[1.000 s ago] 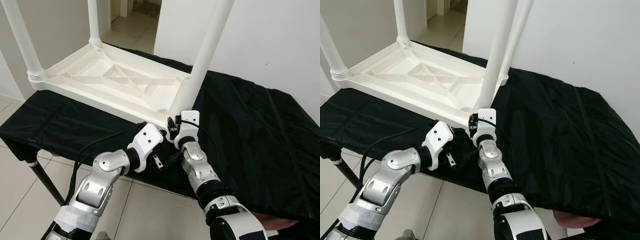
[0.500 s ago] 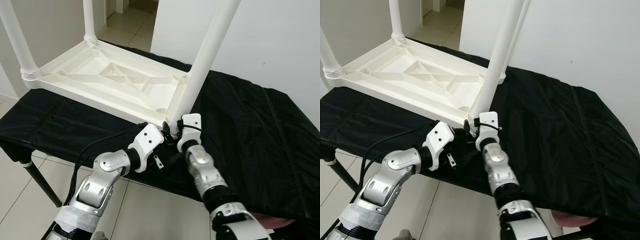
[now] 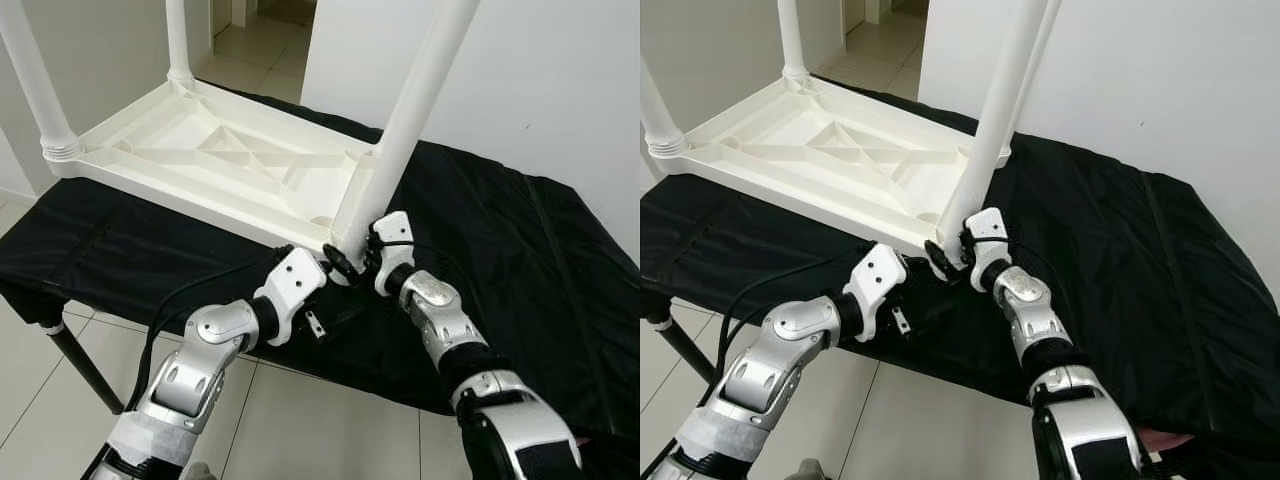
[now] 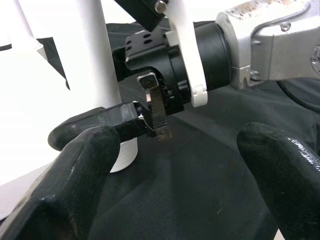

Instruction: Building children table

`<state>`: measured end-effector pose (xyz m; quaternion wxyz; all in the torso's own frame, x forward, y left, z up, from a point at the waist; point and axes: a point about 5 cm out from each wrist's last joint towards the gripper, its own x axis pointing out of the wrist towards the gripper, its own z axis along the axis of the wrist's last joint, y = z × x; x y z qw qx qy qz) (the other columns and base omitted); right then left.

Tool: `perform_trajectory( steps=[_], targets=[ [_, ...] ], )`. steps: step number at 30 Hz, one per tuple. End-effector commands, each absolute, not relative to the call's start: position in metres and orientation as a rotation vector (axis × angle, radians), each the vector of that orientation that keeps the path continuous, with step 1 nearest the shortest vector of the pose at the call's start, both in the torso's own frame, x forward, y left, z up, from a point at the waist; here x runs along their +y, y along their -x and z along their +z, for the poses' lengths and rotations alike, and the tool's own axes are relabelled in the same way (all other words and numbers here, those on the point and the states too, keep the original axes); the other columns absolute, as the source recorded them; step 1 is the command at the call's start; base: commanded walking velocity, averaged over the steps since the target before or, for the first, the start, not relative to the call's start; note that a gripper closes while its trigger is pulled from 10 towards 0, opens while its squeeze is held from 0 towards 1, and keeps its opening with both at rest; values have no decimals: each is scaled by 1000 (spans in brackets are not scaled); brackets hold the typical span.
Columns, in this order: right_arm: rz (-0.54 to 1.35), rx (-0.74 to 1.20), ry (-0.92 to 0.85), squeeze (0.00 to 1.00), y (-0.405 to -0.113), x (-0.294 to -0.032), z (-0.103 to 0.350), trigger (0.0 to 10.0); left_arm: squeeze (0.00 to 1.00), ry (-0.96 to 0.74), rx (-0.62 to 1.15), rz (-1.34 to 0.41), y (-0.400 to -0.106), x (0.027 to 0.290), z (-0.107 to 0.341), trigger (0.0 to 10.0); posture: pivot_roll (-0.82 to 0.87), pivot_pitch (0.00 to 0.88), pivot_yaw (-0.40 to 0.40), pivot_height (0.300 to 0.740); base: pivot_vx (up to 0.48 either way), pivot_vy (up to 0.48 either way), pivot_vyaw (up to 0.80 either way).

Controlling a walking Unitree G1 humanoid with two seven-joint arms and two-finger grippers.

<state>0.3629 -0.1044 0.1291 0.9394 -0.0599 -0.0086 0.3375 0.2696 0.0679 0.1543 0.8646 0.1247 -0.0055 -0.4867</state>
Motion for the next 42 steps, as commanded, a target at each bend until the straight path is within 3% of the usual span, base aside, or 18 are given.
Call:
perform_trajectory(
  steps=[1, 5, 6, 7, 8, 24, 30, 35, 42],
  targets=[
    [739, 25, 132, 0, -362, -101, 122, 10000, 0, -268, -25, -974, -271, 67, 157, 10000, 93, 0, -158, 740, 0, 0, 0],
    [747, 61, 120, 0, -364, -94, 118, 10000, 0, -271, -27, -970, -273, 68, 159, 10000, 96, 0, -148, 740, 0, 0, 0],
    [740, 73, 114, 0, -364, -92, 117, 2824, 0, -271, -28, -967, -273, 68, 159, 10000, 100, 0, -145, 740, 0, 0, 0],
    [740, 73, 114, 0, -364, -92, 117, 2824, 0, -271, -28, -967, -273, 68, 159, 10000, 100, 0, -145, 740, 0, 0, 0],
    [727, 92, 100, 0, -365, -91, 115, 0, 0, -270, -28, -963, -273, 69, 160, 10000, 107, 0, -147, 740, 0, 0, 0],
    [734, 85, 70, 0, -362, -98, 109, 0, 0, -264, -28, -952, -273, 69, 160, 10000, 95, 0, -154, 740, 0, 0, 0],
    [516, 57, 62, 0, -365, -122, 109, 0, 0, -263, -29, -959, -273, 68, 160, 10000, 83, 0, -150, 740, 0, 0, 0],
    [465, 54, 56, 0, -365, -126, 109, 0, 0, -263, -30, -958, -273, 68, 160, 10000, 83, 0, -150, 740, 0, 0, 0],
    [137, 71, 7, 0, -361, -141, 100, 0, 0, -258, -29, -965, -273, 66, 159, 10000, 62, 0, -142, 740, 0, 0, 0]
  ],
)
